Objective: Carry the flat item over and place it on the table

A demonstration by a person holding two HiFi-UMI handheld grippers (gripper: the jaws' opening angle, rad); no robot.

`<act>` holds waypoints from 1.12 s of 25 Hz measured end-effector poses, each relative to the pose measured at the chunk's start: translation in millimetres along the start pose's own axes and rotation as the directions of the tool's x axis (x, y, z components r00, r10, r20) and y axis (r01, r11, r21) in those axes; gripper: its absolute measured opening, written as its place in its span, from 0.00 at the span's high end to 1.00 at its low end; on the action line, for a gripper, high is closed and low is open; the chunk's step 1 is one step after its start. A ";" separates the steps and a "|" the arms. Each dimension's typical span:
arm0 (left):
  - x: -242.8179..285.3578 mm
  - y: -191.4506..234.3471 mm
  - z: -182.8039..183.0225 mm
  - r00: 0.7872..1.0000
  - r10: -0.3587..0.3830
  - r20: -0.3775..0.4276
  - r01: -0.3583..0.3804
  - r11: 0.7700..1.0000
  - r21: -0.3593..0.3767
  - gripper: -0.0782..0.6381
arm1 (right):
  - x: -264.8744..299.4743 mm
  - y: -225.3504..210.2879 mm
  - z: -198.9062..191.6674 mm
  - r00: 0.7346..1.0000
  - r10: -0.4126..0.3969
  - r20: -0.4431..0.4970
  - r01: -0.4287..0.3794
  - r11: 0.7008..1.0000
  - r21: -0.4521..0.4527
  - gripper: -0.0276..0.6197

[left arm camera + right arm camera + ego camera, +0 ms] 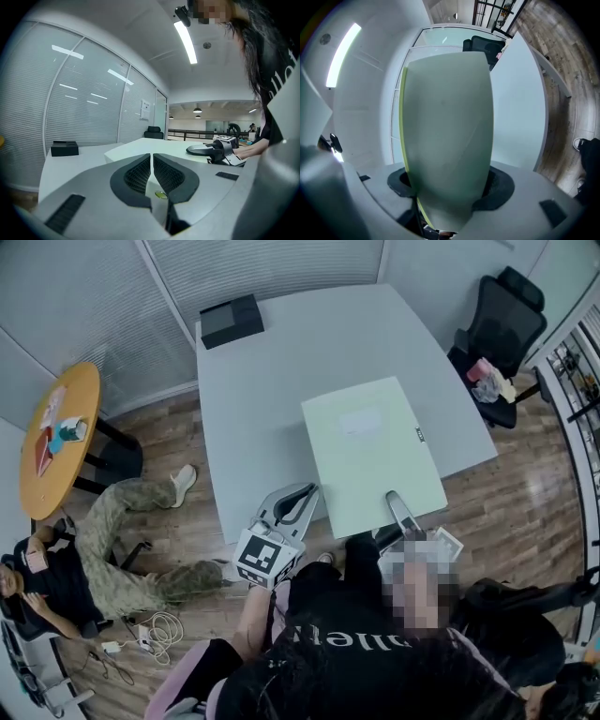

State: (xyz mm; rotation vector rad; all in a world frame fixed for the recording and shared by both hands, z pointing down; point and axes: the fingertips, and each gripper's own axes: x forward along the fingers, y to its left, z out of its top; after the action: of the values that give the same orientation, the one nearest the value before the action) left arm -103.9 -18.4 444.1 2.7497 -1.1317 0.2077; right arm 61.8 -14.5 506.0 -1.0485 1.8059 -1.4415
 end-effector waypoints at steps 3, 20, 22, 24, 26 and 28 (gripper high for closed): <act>9.9 3.3 -0.6 1.000 0.027 -0.005 -0.027 1.000 -0.002 0.84 | 8.4 -5.7 12.2 1.000 0.008 -0.017 -0.008 1.000 0.011 0.50; 110.4 53.1 21.5 0.962 0.270 -0.036 -0.272 0.962 -0.033 0.84 | 119.9 -59.6 120.1 0.969 0.010 -0.248 0.000 0.999 0.040 0.50; 116.8 58.6 24.7 0.952 0.302 -0.041 -0.304 0.952 -0.032 0.84 | 132.5 -67.9 130.3 0.961 -0.004 -0.276 0.014 0.999 0.037 0.50; 121.5 64.0 28.4 0.941 0.336 -0.040 -0.337 0.941 -0.033 0.84 | 146.5 -75.8 140.5 0.953 -0.015 -0.304 0.026 0.999 0.030 0.50; 125.3 68.6 30.3 0.928 0.369 -0.042 -0.371 0.928 -0.036 0.84 | 162.1 -83.0 150.0 0.944 -0.018 -0.331 0.027 0.999 0.023 0.50; 128.6 72.4 29.7 0.915 0.401 -0.048 -0.403 0.914 -0.039 0.84 | 179.1 -90.6 158.2 0.933 -0.017 -0.359 0.025 1.000 0.018 0.50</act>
State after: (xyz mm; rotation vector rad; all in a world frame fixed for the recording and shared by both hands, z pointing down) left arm -62.5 -163.1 446.2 2.4283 -1.6594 0.2765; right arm 121.1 -256.9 561.1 -0.8331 2.0260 -1.7527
